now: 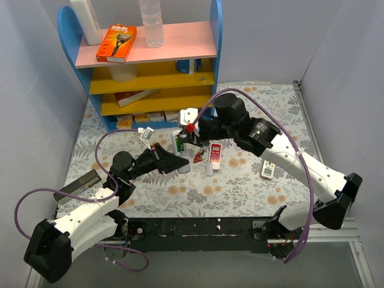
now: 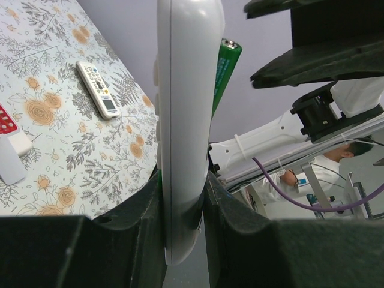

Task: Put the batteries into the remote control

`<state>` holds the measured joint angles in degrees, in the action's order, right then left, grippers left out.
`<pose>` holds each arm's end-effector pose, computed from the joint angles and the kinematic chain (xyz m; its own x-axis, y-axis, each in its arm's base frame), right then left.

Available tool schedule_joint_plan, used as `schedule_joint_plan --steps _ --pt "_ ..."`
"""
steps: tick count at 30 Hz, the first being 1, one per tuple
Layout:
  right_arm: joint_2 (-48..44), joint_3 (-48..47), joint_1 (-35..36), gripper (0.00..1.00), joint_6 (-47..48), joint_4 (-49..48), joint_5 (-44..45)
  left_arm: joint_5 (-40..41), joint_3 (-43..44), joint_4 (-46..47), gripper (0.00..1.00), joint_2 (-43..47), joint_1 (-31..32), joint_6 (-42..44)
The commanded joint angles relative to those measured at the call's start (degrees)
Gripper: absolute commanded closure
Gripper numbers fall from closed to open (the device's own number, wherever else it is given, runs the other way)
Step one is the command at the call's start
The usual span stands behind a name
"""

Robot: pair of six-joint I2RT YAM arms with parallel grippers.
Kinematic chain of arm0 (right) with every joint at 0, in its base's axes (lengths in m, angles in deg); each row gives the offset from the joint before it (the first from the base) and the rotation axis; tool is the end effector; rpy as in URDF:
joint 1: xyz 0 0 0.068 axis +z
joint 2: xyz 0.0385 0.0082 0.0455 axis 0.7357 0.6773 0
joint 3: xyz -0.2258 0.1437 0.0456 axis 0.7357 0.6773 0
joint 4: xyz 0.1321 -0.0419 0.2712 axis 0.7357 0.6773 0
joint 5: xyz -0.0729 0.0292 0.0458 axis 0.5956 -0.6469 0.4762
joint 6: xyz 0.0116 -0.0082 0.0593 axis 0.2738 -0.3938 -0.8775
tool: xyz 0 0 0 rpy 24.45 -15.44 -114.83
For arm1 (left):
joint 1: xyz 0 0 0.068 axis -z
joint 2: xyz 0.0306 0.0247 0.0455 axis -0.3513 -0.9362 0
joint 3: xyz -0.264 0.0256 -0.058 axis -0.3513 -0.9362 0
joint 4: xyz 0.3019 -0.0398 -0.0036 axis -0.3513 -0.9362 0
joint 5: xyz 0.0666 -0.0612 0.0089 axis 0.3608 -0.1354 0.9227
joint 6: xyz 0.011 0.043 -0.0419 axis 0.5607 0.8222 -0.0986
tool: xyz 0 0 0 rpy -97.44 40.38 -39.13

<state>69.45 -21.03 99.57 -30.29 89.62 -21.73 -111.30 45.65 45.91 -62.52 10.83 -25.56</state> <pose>0.2071 0.2990 0.4231 0.3491 -0.3492 -0.8696 -0.9194 0.0520 -0.3900 0.1936 -0.1497 0.2368 -0.9256 -0.3744 0.0549 -0.0170 -0.1037 -0.9945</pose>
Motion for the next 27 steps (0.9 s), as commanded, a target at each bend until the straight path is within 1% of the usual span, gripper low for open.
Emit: schedule_joint_plan --steps 1,13,17,22,27 --pt "-0.08 -3.5 0.0 0.65 -0.34 -1.35 -1.51 -1.15 2.93 1.58 1.0 -0.16 0.07 0.68" --pt "1.77 -2.97 -0.52 0.73 -0.34 -0.56 -1.16 -1.23 3.46 1.76 1.0 -0.17 -0.02 0.95" --pt "1.68 -2.09 -1.05 0.76 -0.78 -0.55 -1.24 -0.1 3.29 1.85 1.0 0.62 -0.02 0.86" --pt "0.46 2.03 -1.31 0.79 -2.1 -1.35 -1.51 0.87 3.98 2.9 1.0 0.8 0.07 -0.1" --pt "-1.56 6.52 -1.49 0.8 -4.64 -3.45 -2.56 1.84 5.83 3.96 1.0 0.71 0.07 -0.46"
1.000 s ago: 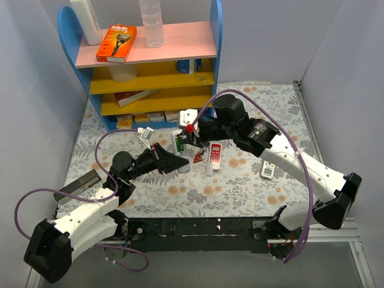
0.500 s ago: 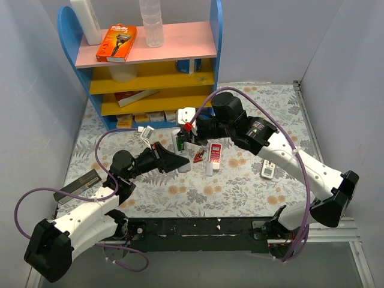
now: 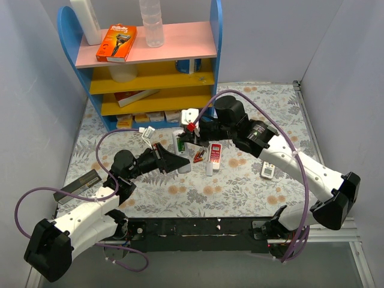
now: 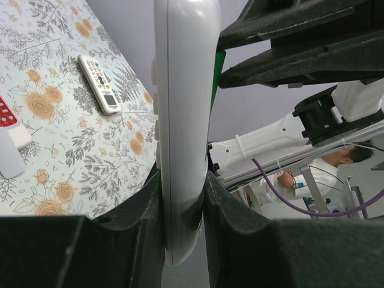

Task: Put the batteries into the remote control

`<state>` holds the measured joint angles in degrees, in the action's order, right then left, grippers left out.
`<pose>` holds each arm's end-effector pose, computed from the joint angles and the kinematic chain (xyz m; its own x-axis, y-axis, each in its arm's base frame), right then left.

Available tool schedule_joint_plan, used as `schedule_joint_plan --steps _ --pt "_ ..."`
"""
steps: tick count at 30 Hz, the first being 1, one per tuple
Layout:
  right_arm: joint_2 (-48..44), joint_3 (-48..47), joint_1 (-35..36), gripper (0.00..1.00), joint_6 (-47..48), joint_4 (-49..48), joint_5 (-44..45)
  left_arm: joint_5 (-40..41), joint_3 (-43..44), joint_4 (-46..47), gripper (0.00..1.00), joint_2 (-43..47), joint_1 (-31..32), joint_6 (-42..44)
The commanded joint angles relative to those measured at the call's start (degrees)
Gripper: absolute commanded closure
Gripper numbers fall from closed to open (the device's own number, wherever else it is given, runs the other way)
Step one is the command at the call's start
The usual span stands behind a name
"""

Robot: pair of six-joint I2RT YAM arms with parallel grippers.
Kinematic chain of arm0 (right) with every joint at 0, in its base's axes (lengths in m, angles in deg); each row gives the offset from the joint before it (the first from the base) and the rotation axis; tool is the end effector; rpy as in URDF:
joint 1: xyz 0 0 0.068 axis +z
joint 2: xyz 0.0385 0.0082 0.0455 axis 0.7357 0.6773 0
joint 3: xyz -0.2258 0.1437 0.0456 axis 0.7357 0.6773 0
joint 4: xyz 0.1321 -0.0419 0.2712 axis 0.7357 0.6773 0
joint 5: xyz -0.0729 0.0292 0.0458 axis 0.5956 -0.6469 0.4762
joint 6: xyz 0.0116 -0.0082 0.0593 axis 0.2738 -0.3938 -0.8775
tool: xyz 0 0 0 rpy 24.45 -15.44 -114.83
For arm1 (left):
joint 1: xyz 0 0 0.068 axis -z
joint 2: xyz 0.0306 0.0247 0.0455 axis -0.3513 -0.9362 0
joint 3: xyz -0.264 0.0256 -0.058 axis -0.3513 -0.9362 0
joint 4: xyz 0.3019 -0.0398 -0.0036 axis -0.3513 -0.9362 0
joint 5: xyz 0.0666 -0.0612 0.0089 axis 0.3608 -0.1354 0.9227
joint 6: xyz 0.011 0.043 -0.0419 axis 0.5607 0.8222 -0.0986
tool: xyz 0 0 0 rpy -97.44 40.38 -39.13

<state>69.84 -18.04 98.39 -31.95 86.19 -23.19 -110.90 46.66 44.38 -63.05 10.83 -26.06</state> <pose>0.2162 0.3001 0.4069 0.3181 -0.3412 -0.8845 -0.9315 0.0611 -0.3585 0.1963 -0.1511 0.2387 -0.9217 -0.3805 0.0750 -0.0403 -0.0983 -0.9943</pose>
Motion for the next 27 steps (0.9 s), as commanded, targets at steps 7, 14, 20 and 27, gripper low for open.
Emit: schedule_joint_plan --steps 7,14,20,27 --pt "-3.1 10.9 -0.4 0.81 -6.23 -3.98 -1.19 1.36 7.11 8.56 1.0 0.54 0.07 -0.31" --pt "-6.44 22.66 -0.4 0.72 -7.56 -12.05 6.53 1.53 6.94 9.61 1.0 1.5 -0.02 -1.18" --pt "-7.67 26.21 -0.4 0.45 -7.73 -15.85 10.15 1.98 6.59 9.97 1.0 2.03 -0.02 -1.71" --pt "-8.55 21.82 -0.4 0.4 -12.91 -16.72 7.08 5.13 4.13 2.79 1.0 1.77 0.07 2.32"
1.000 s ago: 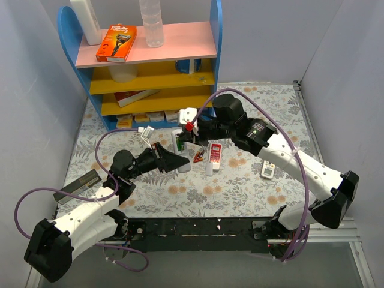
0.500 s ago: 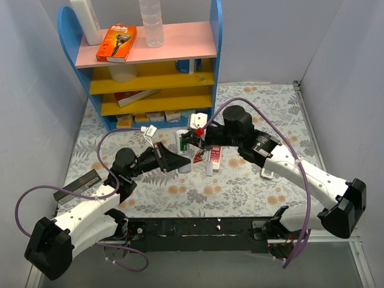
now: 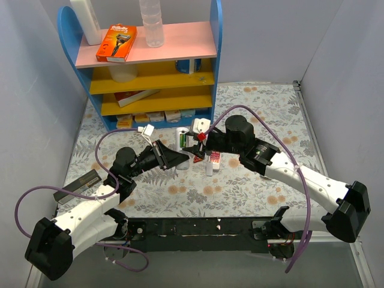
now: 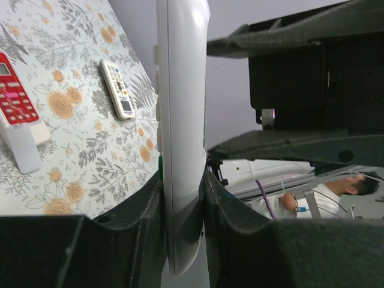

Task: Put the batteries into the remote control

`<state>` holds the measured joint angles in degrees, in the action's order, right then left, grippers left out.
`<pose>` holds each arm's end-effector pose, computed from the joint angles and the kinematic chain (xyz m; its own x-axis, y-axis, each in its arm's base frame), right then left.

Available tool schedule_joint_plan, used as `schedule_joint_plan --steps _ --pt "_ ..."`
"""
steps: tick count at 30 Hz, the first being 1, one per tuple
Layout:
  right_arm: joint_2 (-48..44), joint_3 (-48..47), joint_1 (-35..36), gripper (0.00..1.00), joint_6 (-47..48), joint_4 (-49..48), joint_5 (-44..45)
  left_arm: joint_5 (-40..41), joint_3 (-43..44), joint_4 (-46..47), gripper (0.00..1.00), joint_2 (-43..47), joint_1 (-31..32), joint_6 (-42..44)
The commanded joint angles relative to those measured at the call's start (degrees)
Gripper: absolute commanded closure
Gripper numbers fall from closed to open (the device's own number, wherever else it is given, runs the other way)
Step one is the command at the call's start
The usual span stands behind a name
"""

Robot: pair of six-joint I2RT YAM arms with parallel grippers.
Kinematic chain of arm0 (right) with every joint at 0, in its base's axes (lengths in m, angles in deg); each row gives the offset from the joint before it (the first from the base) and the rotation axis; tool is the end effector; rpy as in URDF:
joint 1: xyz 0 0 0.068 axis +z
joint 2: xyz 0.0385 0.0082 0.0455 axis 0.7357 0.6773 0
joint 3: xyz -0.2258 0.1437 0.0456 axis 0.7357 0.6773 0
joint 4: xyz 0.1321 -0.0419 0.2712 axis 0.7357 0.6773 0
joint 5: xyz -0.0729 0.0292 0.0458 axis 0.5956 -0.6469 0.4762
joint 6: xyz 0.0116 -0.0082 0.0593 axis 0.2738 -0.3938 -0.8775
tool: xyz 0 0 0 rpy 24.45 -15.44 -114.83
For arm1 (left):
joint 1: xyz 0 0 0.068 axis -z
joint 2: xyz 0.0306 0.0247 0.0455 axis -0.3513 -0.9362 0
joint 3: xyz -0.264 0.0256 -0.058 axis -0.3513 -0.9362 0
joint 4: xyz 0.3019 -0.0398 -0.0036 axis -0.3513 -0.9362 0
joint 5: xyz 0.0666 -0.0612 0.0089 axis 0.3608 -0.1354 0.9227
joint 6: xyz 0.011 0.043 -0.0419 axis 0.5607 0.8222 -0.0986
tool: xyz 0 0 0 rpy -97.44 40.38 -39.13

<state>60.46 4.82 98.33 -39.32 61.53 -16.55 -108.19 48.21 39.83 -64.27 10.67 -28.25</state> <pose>0.2046 0.2775 0.3482 0.2978 -0.2345 -0.9254 -0.9011 0.2509 -0.3535 0.2032 -0.1524 0.2357 -0.8907 -0.4266 0.1567 -0.1343 -0.0824 -0.9875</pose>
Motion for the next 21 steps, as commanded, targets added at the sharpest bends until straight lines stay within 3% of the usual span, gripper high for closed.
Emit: schedule_joint_plan --steps 1,5,6,12,16,21 --pt "0.48 -2.27 -0.33 0.39 -6.25 7.76 0.26 2.95 1.96 6.18 1.0 2.9 0.22 5.3" --pt "-1.63 -5.17 -0.33 0.34 -11.7 8.28 4.71 7.69 -1.99 2.13 1.0 3.43 0.13 8.2" --pt "-1.9 -5.7 -0.42 0.28 -12.92 10.2 6.13 8.92 -2.87 1.25 1.0 3.6 0.13 8.38" --pt "-2.78 -5.45 -1.03 0.13 -25.22 18.47 23.25 16.31 -8.85 -1.65 1.0 6.15 0.22 8.47" --pt "-2.08 -2.99 -1.56 0.14 -36.12 27.58 31.53 18.51 -11.4 -2.97 1.0 8.43 0.22 8.21" --pt "5.47 -3.77 -1.22 0.22 -50.87 39.03 37.6 19.74 -12.98 -4.38 1.0 10.11 0.22 7.86"
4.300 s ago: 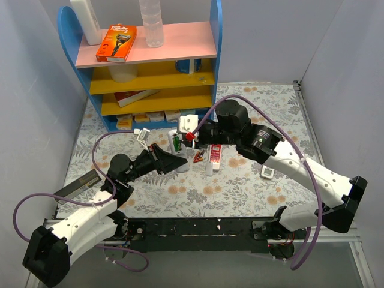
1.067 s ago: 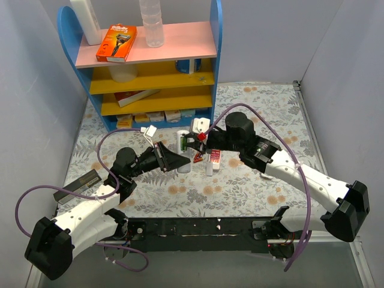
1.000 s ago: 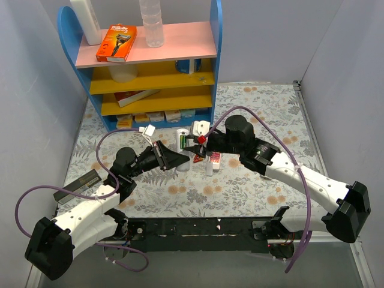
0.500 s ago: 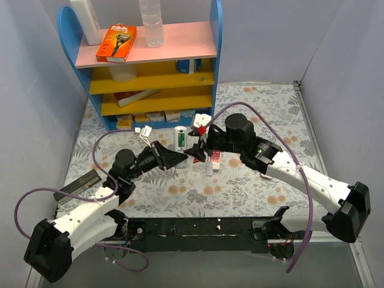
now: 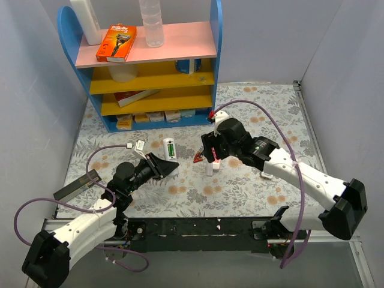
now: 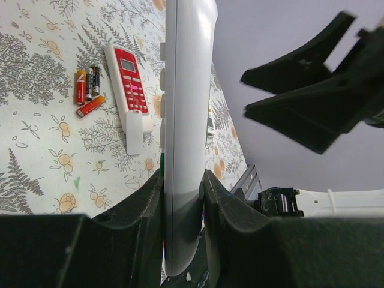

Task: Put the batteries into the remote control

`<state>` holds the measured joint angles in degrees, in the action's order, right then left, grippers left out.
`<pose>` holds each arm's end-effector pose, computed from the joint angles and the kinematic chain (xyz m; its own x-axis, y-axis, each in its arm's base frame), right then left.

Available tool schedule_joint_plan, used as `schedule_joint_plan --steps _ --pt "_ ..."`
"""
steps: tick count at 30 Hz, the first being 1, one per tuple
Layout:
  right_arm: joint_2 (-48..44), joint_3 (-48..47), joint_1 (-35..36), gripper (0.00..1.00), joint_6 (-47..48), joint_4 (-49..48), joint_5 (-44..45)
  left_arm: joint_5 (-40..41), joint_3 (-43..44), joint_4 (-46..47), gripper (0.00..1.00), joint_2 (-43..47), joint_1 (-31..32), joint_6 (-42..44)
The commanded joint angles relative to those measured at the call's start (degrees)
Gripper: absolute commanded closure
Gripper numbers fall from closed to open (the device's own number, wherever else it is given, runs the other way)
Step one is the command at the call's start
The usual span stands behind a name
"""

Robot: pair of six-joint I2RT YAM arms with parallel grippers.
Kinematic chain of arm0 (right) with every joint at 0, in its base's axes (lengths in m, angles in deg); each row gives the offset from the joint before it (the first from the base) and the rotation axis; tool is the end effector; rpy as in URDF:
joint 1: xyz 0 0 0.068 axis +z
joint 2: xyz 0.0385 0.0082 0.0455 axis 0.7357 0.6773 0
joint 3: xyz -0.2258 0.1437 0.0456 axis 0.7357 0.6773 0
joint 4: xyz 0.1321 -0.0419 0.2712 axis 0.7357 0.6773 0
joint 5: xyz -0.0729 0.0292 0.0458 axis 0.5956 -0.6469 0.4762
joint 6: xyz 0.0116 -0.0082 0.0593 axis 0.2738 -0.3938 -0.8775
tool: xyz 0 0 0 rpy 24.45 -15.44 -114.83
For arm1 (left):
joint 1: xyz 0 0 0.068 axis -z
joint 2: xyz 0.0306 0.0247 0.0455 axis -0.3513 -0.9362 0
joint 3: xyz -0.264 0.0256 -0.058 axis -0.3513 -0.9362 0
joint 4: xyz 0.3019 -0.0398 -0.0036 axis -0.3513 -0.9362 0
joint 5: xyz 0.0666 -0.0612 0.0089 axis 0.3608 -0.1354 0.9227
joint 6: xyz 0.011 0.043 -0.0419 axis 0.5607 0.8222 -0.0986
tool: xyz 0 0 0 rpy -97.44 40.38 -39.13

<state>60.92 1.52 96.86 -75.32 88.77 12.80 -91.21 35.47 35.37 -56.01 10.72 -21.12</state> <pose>0.2200 0.2466 0.3161 -0.4839 -0.2459 -0.8398 -0.5758 0.8122 0.0939 0.1831 -0.1261 0.1700 -0.7273 -0.6816 0.0806 -0.1482 0.0413 -0.9881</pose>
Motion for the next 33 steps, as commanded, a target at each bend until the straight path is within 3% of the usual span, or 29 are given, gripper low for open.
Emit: schedule_joint_plan --steps 1,17,33 --pt "6.07 -0.74 0.69 0.22 -16.21 12.68 9.3 2.67 -0.15 -0.01 1.0 2.02 0.09 0.9" --pt "21.98 -0.82 6.14 0.3 -29.48 7.32 17.2 3.11 -0.42 -3.35 1.0 3.87 0.09 2.84" --pt "31.83 -5.66 6.58 0.44 -33.63 6.01 26.71 2.58 -0.24 -3.79 1.0 3.96 0.18 3.19"
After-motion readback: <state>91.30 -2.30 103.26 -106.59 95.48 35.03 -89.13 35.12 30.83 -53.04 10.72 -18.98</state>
